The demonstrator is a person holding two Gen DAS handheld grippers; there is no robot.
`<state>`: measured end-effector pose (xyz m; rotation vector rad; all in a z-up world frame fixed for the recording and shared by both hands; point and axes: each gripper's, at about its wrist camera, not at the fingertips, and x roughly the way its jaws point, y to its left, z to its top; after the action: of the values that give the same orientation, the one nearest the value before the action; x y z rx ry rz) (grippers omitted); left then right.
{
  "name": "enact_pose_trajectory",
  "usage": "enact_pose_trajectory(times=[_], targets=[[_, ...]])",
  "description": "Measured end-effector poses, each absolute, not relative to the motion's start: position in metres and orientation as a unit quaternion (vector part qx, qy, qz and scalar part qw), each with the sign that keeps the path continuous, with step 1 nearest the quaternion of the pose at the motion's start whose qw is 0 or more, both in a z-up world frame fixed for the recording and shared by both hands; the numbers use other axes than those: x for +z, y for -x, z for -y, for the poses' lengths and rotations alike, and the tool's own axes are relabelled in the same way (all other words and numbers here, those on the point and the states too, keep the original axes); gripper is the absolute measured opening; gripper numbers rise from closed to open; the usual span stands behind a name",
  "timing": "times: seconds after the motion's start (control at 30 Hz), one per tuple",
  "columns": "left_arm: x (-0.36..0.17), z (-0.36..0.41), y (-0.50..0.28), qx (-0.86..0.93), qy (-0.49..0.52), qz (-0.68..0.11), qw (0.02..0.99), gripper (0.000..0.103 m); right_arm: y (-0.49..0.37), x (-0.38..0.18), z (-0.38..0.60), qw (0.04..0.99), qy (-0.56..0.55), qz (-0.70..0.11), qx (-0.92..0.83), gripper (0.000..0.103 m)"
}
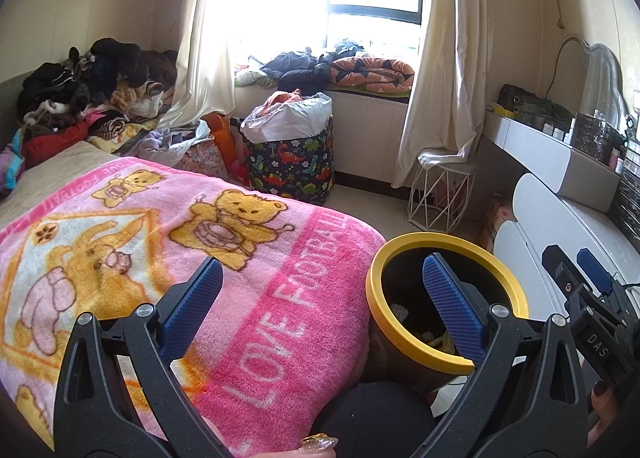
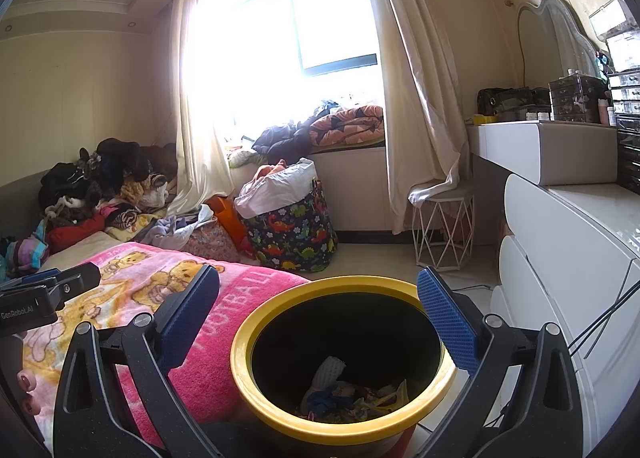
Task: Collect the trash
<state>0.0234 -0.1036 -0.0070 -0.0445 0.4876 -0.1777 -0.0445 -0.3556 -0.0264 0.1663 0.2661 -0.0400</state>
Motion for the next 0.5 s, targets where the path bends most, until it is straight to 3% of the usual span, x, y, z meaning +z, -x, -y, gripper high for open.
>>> enact_pose_trajectory(times=[0.5], targets=[[-0.0028,0.1029,-0.0242,-0.077,0.022,-0.242,0.967,0.092,0.0447,-0.0261,0.3577,0.989,-0.075,-0.130,-0.016,0.096]])
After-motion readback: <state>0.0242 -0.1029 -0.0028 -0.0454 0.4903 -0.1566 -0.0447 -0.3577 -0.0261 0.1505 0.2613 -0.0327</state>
